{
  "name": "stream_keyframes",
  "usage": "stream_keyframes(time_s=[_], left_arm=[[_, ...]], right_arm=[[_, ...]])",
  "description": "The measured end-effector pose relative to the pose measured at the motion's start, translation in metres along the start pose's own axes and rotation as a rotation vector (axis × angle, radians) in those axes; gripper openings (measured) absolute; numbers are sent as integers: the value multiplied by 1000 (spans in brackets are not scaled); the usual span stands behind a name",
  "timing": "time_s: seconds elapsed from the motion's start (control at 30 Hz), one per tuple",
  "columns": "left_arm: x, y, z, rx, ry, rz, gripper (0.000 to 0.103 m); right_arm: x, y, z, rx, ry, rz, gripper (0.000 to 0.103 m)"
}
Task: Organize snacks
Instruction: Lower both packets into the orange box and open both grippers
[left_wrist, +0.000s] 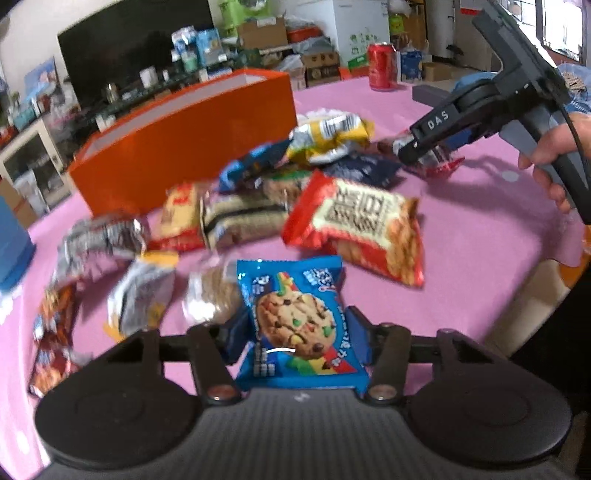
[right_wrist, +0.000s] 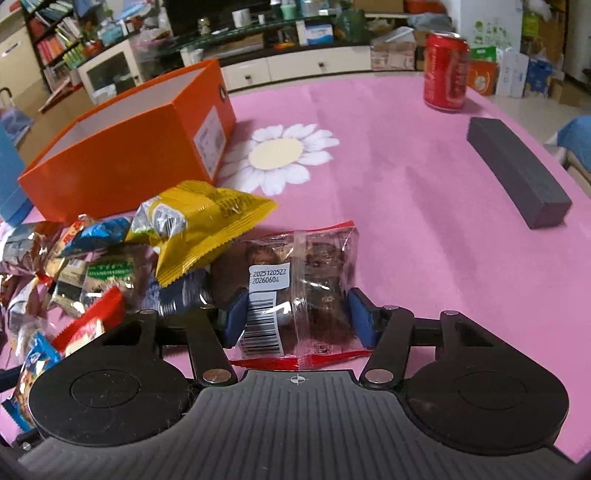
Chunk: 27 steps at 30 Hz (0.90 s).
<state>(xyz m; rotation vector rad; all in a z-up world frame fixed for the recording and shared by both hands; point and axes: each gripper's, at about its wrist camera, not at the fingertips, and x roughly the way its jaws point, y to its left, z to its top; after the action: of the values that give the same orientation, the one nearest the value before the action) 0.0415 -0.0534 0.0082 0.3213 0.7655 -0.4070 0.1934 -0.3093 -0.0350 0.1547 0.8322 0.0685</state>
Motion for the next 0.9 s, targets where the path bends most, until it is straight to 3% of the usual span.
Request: stream_keyframes(time_s=[0.1, 0.2, 0.27, 0.33, 0.6, 0.63, 0.7, 0.73, 0.9], left_arm=[[-10, 6, -11, -35, 28, -22, 55], [-9, 7, -13, -24, 31, 13, 69], [-5, 7, -9, -38, 34, 23, 69], [-2, 9, -7, -64, 36, 12, 70], [-2, 21, -12, -146, 42, -25, 70], [-1, 20, -12, -151, 40, -25, 69], [-1, 22, -11, -164, 31, -48, 55], [-1, 23, -10, -173, 30, -52, 50], [-12, 35, -14, -249, 41, -85, 48]], right_arm=[[-3, 1, -5, -13, 1, -15, 43], [-2, 3, -5, -29, 15, -13, 55], [0, 6, -4, -25, 19, -8, 67], [3, 9, -2, -30, 24, -12, 70], [2, 8, -5, -42, 19, -31, 71], [2, 8, -5, -46, 17, -34, 71], [3, 10, -5, -61, 26, -42, 60], [2, 11, -5, -78, 17, -60, 44], [-11, 5, -11, -47, 3, -52, 40]])
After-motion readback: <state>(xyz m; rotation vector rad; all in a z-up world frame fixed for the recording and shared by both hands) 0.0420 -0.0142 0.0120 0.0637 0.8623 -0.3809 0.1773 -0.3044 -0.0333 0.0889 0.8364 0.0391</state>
